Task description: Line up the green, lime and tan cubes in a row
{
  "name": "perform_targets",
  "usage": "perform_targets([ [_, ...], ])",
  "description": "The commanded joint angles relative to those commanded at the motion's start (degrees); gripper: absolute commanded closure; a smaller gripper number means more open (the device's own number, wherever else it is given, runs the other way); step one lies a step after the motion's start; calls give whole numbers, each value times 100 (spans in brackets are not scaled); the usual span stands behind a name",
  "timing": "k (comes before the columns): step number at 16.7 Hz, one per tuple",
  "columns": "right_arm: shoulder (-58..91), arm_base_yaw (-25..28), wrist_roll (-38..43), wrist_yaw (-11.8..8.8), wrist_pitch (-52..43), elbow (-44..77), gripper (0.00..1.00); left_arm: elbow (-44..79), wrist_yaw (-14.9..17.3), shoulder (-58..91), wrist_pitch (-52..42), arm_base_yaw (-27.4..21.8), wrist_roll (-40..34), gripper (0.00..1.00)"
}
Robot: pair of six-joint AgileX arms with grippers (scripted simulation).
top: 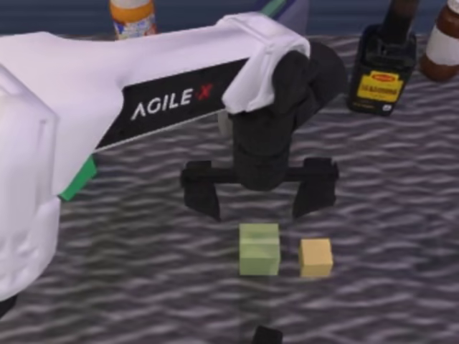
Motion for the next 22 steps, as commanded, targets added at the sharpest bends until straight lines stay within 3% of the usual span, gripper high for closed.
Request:
perform_targets([
  [3,0,0,0,0,0,0,0,84,0,79,-43,319,548,0],
  [6,0,0,0,0,0,0,0,175,6,164,-94,903,1576,0],
  [16,0,0,0,0,0,0,0,275,46,314,-219,3510,6577,0],
  [19,0,0,0,0,0,0,0,272,63,245,-176,4069,7411,0],
  [22,0,0,0,0,0,0,0,264,72,198,-146,4289,7698,0],
])
